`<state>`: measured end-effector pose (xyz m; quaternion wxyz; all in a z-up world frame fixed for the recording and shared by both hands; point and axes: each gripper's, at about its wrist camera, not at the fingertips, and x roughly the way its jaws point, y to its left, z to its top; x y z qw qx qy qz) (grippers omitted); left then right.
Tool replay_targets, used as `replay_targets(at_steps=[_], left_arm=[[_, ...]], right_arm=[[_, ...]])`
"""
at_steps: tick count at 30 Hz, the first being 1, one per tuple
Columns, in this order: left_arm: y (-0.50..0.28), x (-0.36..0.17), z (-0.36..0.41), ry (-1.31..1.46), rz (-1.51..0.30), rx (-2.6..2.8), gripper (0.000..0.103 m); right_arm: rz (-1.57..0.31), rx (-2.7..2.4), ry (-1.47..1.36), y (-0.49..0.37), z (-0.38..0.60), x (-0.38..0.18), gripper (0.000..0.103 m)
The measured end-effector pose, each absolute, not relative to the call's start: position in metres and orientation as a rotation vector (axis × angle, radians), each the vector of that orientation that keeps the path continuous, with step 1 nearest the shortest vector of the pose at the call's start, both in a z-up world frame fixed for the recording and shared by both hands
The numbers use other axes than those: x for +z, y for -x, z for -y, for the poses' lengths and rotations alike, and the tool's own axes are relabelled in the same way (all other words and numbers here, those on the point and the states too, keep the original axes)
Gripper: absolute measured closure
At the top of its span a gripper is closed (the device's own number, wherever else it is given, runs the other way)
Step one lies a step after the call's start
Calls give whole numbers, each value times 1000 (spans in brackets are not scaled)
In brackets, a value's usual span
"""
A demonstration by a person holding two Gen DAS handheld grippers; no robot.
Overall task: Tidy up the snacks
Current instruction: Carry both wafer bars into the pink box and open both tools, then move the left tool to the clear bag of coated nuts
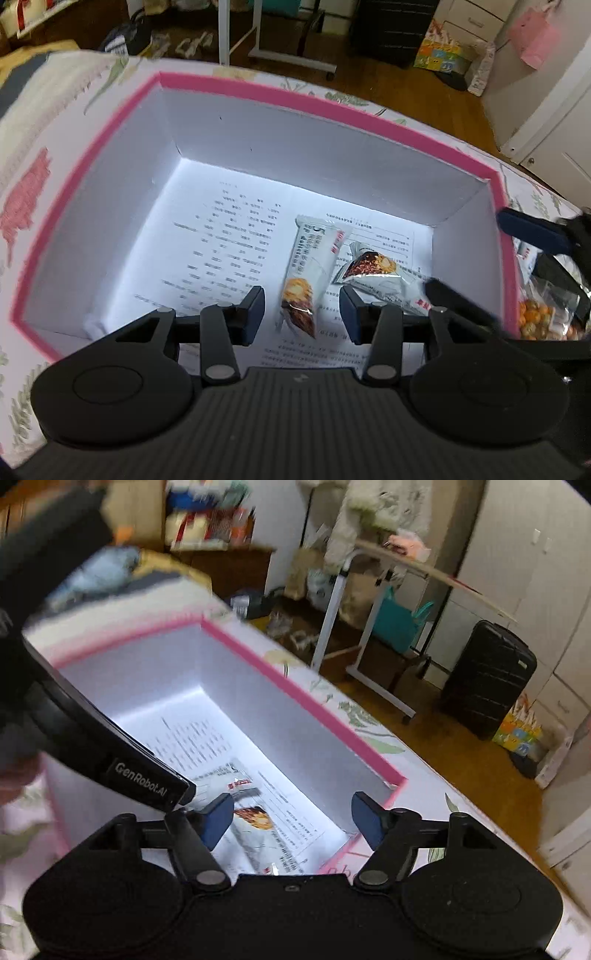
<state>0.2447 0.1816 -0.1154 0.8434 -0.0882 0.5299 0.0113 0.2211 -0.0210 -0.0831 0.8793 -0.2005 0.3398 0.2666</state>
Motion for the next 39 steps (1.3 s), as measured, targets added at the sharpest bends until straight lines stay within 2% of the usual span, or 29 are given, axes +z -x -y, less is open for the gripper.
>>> replay_targets(at_steps=[8,14,18,24,31,38,39], left_arm=[[-194,-64,-170,110,-1051,-107,55],[-151,-32,-141,58,-1006,-225,55],[-130,-26,-117,45,-994,-313,55],[-117,-32,-73,15,-992,-403,55],[-131,-56,-26,38,-1027,-463,55],[-163,-96,4,96,-1109,-493,55],[-167,-102,9,88,-1112,-488,55]], right_arm=[[-667,498,277,-162,83,-33,28],[-687,384,202,-125,135,-23,27],[-739,345,136,-104,156,-39,27],[-833,339,35,-89,164,-92,27],[-907,326,-66,-102,153,-146,27],[-910,304,-111,-118,152,-163,27],[-911,300,-117,-119,152,-165,31]])
